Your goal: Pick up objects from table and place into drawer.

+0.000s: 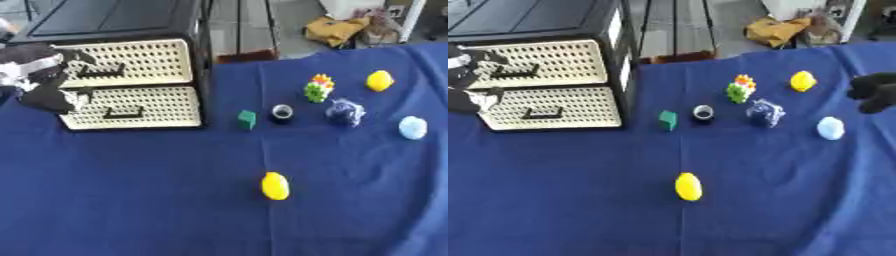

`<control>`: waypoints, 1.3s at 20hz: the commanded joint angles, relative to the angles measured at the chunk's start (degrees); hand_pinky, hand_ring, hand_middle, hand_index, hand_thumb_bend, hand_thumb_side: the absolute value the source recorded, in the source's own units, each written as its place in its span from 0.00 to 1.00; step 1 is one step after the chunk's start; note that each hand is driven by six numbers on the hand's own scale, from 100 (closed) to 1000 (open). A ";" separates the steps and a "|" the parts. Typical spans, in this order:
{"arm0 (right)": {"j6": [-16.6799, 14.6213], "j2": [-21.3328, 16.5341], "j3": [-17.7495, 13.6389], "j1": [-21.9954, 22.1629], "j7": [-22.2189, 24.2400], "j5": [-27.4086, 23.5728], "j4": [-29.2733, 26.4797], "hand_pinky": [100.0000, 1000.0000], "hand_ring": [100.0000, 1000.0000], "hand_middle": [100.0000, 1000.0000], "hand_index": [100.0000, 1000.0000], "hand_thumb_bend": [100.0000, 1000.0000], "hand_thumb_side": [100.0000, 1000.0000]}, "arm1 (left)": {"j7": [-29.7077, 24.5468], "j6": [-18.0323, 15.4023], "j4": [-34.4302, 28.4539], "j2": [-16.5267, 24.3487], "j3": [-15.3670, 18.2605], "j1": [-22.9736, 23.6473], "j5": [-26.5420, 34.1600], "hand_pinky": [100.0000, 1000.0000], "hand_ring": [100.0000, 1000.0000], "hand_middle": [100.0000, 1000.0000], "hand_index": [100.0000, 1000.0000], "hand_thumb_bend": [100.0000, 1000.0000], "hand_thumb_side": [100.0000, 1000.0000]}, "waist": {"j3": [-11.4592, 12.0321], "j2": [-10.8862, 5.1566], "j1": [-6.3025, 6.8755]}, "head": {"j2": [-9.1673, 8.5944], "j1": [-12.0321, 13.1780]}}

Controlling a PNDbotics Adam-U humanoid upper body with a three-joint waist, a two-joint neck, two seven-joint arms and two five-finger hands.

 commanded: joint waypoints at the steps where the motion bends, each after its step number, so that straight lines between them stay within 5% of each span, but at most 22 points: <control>1: 0.02 -0.15 0.00 -0.64 0.25 -0.25 -0.83 0.62 0.68 0.47 0.70 0.00 0.99 | 0.89 -0.28 1.64 0.68 0.26 -1.76 -0.59 0.00 0.00 0.08 0.96 0.00 0.29 | -0.15 -0.80 0.02 | -1.07 0.29; 21: 0.35 0.47 0.60 -0.84 1.26 0.45 -0.83 0.63 0.69 0.46 0.71 0.00 0.99 | 1.80 -1.53 8.91 -1.75 -0.02 -4.04 -5.22 0.00 0.00 0.08 0.89 0.00 0.30 | -1.31 0.99 0.52 | -2.51 1.11; 26: 0.61 0.48 0.66 -0.70 1.19 0.55 -0.83 0.63 0.69 0.46 0.71 0.00 0.99 | 0.95 -2.94 7.01 -1.51 -0.41 -3.68 -5.97 0.00 0.00 0.09 0.84 0.00 0.23 | -0.97 0.76 0.53 | -1.98 0.81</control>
